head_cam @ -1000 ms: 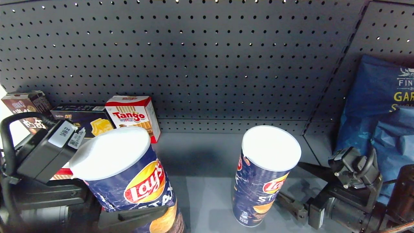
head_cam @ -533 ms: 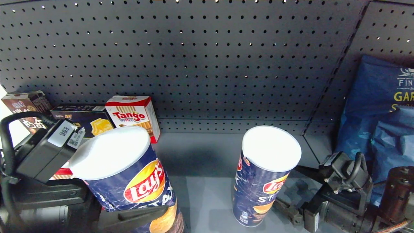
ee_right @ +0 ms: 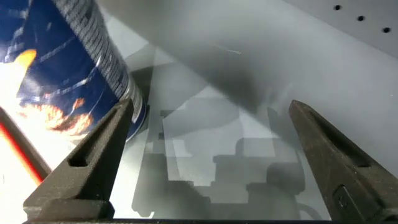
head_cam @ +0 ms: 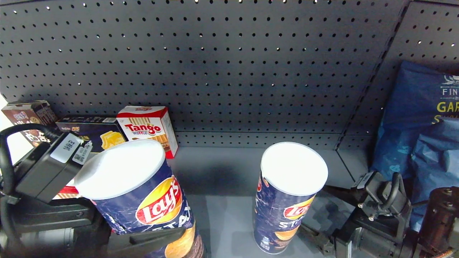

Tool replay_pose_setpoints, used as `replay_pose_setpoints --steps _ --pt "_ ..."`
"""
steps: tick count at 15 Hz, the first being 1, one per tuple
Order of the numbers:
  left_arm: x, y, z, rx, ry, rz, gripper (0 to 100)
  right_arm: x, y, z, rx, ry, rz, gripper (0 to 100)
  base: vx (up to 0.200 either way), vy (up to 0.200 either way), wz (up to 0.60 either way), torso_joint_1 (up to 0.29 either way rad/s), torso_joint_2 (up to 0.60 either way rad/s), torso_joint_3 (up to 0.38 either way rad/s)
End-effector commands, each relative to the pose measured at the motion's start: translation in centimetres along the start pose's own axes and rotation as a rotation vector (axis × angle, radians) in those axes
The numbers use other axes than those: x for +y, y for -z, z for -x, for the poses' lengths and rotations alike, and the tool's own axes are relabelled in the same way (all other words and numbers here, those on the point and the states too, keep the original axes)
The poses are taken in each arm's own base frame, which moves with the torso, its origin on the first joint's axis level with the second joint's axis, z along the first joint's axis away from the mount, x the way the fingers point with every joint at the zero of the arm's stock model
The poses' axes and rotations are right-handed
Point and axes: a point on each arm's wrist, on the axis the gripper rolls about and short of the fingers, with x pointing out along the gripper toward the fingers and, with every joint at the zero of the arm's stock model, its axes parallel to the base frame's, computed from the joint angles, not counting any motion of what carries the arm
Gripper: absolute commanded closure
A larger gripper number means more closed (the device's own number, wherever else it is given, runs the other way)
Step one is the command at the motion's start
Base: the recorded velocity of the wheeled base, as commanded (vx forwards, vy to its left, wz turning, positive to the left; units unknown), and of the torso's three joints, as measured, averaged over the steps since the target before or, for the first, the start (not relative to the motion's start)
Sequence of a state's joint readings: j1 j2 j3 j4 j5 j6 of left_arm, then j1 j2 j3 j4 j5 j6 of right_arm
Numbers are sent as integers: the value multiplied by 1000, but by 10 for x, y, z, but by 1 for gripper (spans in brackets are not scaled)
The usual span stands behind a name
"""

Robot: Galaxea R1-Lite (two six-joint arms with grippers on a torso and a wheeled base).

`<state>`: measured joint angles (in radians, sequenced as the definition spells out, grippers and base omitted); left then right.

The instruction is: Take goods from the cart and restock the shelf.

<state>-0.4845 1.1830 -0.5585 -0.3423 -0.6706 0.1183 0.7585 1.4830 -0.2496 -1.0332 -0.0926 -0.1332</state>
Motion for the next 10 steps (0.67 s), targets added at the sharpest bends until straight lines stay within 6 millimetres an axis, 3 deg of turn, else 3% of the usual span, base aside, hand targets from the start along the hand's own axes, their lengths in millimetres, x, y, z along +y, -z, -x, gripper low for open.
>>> replay_pose_setpoints --steps 1,7,10 --pt "0 0 0 -1 0 -1 100 1 1 1 0 -6 8 0 0 0 0 0 0 0" --pt "0 -1 0 -2 0 -2 100 11 -1 4 -17 -65 18 0 0 0 0 0 0 0" --pt "0 -1 0 -2 0 -2 100 13 2 15 -24 -103 44 0 0 0 0 0 0 0"
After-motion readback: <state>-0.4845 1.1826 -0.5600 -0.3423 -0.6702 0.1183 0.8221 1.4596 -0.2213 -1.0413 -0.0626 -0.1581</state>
